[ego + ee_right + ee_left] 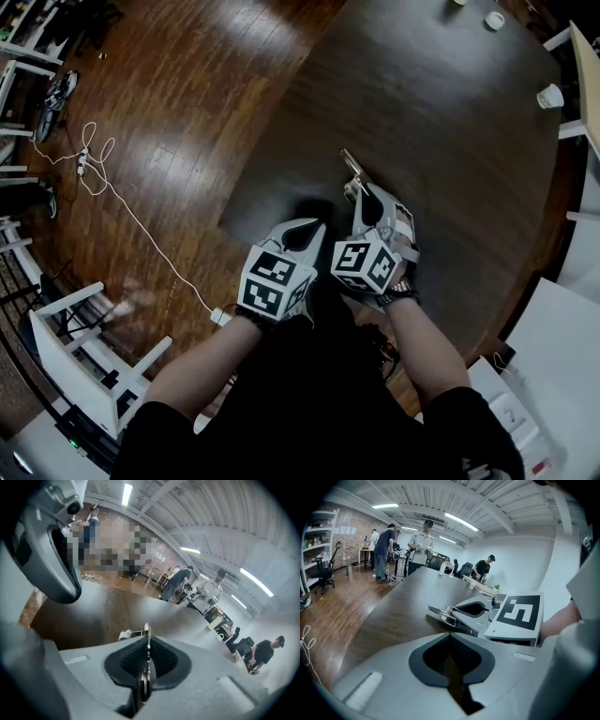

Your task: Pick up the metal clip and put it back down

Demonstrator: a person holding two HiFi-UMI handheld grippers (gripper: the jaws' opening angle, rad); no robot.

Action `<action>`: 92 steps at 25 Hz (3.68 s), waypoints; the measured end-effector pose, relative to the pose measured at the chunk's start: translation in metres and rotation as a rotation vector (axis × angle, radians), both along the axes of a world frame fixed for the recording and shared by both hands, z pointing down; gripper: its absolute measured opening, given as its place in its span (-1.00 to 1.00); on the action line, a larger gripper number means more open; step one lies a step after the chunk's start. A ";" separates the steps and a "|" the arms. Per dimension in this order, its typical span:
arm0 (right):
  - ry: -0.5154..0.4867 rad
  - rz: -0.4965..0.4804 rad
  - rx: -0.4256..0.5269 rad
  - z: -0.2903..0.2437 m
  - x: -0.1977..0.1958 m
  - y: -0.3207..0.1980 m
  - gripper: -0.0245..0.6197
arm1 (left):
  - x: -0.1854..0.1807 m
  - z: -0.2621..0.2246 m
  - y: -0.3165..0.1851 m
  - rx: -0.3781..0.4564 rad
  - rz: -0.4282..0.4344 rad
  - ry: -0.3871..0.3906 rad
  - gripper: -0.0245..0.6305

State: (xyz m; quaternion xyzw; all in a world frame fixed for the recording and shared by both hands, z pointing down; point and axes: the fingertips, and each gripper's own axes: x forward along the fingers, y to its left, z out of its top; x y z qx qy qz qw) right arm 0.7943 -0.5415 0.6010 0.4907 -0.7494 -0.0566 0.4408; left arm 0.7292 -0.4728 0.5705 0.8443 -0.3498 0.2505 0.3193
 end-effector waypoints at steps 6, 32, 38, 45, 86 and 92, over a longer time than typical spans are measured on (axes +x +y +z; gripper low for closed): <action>-0.040 -0.013 0.028 -0.024 0.001 -0.001 -0.93 | -0.003 -0.016 -0.004 0.041 -0.025 -0.010 -0.88; -0.232 -0.141 0.141 -0.151 -0.074 0.035 -0.93 | -0.082 -0.119 0.013 0.287 -0.214 0.029 -0.88; -0.244 -0.157 0.179 -0.173 -0.088 0.048 -0.93 | -0.094 -0.136 0.021 0.336 -0.211 0.037 -0.88; -0.247 -0.192 0.213 -0.193 -0.103 0.054 -0.93 | -0.097 -0.155 0.025 0.377 -0.197 0.051 -0.88; -0.426 -0.637 0.097 -0.239 -0.358 0.145 -0.93 | -0.344 -0.185 0.141 0.430 -0.712 0.008 -0.88; -0.439 -0.738 0.084 -0.244 -0.430 0.185 -0.93 | -0.414 -0.187 0.185 0.444 -0.823 0.001 -0.88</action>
